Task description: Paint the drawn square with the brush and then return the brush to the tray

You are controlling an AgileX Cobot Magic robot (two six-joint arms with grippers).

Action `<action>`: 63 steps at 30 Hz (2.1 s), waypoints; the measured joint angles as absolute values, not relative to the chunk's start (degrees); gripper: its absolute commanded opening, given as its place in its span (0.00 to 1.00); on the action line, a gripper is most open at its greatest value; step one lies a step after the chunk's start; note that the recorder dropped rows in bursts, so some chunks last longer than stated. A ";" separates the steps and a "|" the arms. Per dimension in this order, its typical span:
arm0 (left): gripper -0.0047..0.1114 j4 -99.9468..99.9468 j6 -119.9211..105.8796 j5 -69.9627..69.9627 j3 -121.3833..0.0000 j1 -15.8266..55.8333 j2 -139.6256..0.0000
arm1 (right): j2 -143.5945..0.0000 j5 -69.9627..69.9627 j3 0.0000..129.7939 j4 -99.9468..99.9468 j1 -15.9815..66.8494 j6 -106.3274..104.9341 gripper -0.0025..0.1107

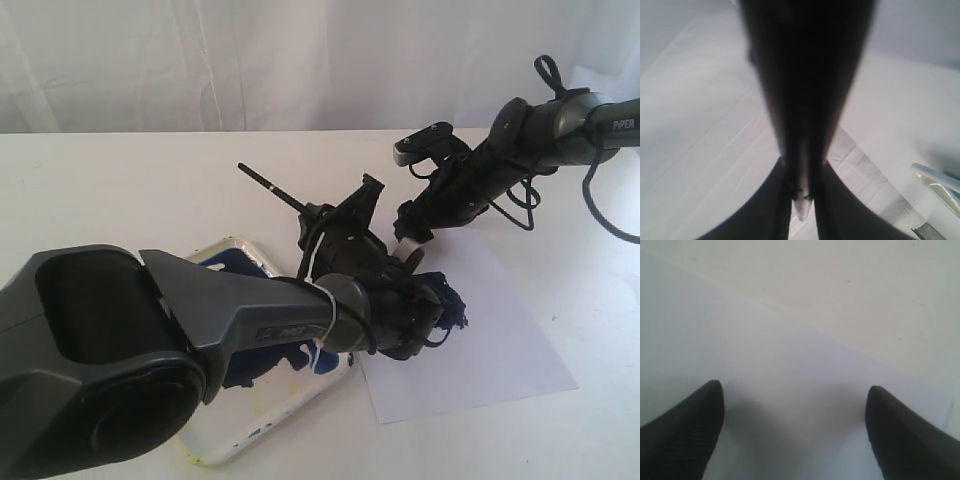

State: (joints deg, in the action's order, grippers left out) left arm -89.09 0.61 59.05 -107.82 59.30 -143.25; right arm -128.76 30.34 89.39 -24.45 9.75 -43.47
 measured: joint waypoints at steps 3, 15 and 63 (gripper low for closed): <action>0.04 -89.09 -0.54 58.92 -107.82 59.30 -143.25 | -128.76 30.34 89.39 -24.45 9.75 -43.47 0.67; 0.04 -89.20 -3.49 59.15 -107.82 57.90 -143.25 | -128.76 30.45 89.39 -24.45 9.75 -43.47 0.67; 0.04 -96.23 1.41 63.03 -107.82 58.99 -143.35 | -128.89 29.47 89.39 -24.93 9.75 -42.83 0.67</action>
State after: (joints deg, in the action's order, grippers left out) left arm -96.23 1.41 63.03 -107.82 58.99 -143.35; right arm -128.89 29.47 89.39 -24.93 9.75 -42.83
